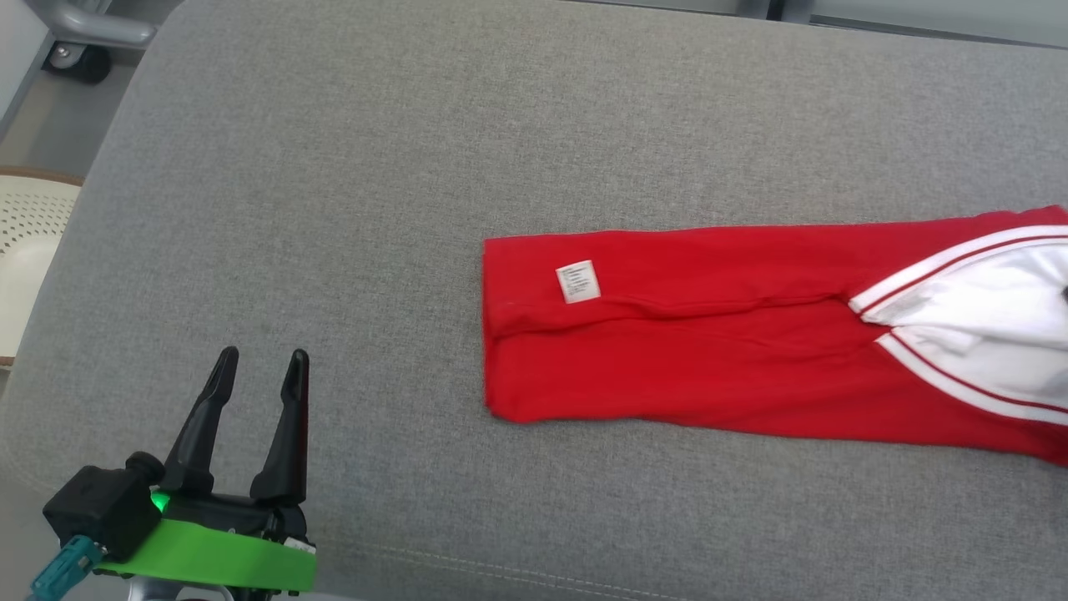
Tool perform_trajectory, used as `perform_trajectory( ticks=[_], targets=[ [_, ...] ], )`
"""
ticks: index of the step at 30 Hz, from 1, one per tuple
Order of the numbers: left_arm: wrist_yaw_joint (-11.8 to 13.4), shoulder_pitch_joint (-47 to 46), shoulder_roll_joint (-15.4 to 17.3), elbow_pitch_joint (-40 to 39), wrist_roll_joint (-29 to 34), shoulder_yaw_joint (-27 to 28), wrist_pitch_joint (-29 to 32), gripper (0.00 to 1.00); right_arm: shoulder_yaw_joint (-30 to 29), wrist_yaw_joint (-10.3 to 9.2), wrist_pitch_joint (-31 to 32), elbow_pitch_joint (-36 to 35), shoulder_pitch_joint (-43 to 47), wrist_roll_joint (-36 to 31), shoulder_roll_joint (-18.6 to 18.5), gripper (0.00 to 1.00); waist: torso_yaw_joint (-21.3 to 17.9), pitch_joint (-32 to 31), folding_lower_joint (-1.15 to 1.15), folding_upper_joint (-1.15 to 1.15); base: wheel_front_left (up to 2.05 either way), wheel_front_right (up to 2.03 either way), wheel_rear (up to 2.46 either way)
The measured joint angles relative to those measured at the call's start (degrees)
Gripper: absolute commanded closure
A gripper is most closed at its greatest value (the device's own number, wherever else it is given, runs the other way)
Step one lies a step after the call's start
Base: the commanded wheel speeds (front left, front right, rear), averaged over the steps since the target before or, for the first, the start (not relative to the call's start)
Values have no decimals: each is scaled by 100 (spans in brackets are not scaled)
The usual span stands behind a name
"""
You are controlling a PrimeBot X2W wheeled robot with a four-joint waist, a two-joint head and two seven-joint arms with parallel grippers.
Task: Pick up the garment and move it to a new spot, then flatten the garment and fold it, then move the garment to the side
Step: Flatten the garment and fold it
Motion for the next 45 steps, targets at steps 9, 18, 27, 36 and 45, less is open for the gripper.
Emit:
perform_trajectory(
  ticks=[9,18,27,36,45],
  targets=[
    [-53,1,-85,20,2,49,0,0,-541,81,207,-412,-9,304,-677,100,-43,-94,0,0,0,0,0],
    [-156,5,-188,55,62,14,0,0,686,632,1134,-2119,-245,701,44,100,-79,-77,0,0,0,0,0],
    [-347,-99,-147,144,198,-277,0,0,1784,501,1325,-2830,-594,214,771,100,-50,139,0,0,0,0,0],
    [-396,-279,-189,319,211,-289,0,0,2365,97,1123,-2502,-631,-525,1271,100,124,282,0,0,0,0,0],
    [-454,-366,-234,437,211,-302,0,0,2752,-89,1024,-2264,-915,-868,1638,100,132,324,0,0,0,0,0]
  ],
)
